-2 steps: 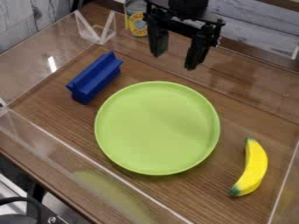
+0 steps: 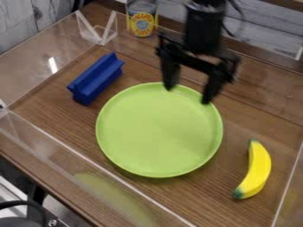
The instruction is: Put the banana in the green plate
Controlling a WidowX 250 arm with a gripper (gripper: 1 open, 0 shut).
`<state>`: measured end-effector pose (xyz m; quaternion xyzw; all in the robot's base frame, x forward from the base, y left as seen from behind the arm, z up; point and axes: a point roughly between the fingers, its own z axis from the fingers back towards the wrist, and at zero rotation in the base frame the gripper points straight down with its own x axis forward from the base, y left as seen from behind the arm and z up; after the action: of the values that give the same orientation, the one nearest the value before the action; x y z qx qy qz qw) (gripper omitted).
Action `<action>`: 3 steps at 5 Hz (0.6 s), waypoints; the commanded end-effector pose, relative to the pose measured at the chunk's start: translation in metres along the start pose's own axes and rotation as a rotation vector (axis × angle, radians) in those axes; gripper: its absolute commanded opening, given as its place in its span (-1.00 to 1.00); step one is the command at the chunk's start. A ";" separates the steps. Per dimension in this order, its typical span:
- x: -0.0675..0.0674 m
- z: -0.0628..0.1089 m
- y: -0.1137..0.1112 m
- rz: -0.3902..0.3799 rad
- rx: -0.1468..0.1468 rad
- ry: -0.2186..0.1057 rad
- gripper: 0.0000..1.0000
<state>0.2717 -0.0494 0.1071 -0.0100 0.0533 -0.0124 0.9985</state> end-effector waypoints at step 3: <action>-0.002 -0.003 -0.069 -0.020 -0.043 -0.152 1.00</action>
<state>0.2650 -0.1168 0.0966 -0.0264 -0.0072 -0.0193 0.9994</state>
